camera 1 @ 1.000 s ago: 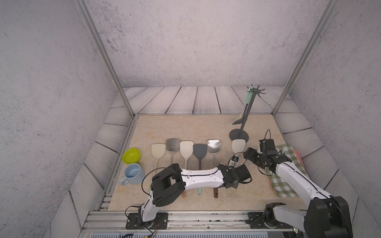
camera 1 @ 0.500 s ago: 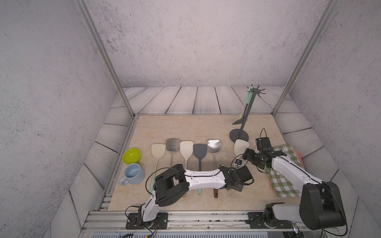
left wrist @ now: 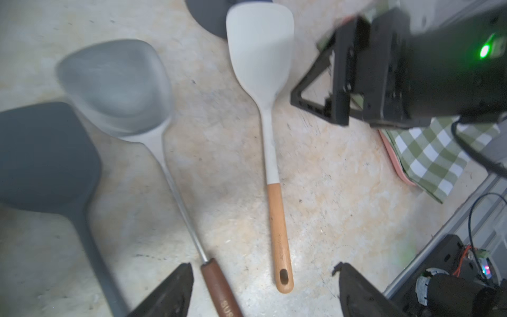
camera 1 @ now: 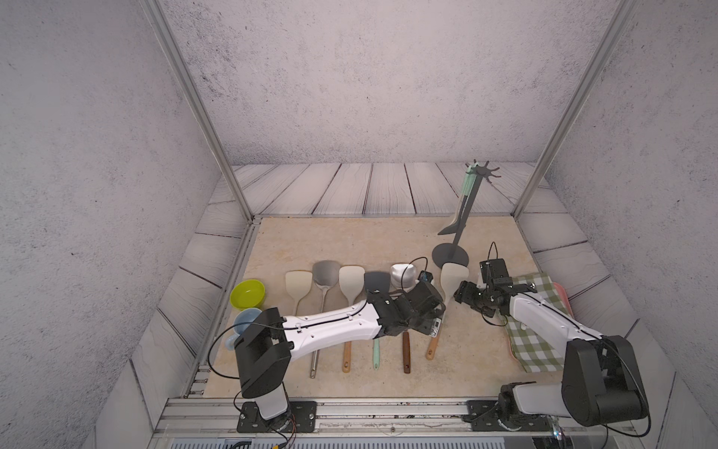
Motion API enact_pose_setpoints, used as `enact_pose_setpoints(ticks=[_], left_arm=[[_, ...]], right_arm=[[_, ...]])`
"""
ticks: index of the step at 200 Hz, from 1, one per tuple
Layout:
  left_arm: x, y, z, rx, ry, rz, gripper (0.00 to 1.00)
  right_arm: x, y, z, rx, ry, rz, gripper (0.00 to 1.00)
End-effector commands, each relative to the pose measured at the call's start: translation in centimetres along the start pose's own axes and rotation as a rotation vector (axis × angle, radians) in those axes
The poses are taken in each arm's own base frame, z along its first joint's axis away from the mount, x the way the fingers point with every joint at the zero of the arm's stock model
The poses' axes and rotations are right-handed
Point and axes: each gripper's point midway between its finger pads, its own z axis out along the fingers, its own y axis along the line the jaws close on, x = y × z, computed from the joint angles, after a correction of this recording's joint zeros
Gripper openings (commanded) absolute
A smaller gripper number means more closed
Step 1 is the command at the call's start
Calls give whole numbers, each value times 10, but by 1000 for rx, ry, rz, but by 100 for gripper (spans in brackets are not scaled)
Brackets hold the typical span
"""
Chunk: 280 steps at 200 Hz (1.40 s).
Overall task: Take the spatula off the kitchen utensil rack
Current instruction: Place the spatula at the center of the board.
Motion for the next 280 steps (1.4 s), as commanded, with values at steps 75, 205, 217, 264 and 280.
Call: enact_pose_setpoints(ticks=[75,205,217,264,280], left_arm=[[-5,133,-25,-133,-141,-75,99],[-7,157,-38,-137,-202,-141,99],[-7,157,-38,-136,-202,-142,99],[-5,157,-37,-137,-199,-142,99],[-5,157,-37,-137,-198,-143,99]], right_arm=[[21,29,28,154,94,-255,68],[39,31,59,252,188,-362,37],[39,31,58,258,185,-371,32],[44,37,53,253,179,-405,23],[45,38,52,260,179,-420,19]])
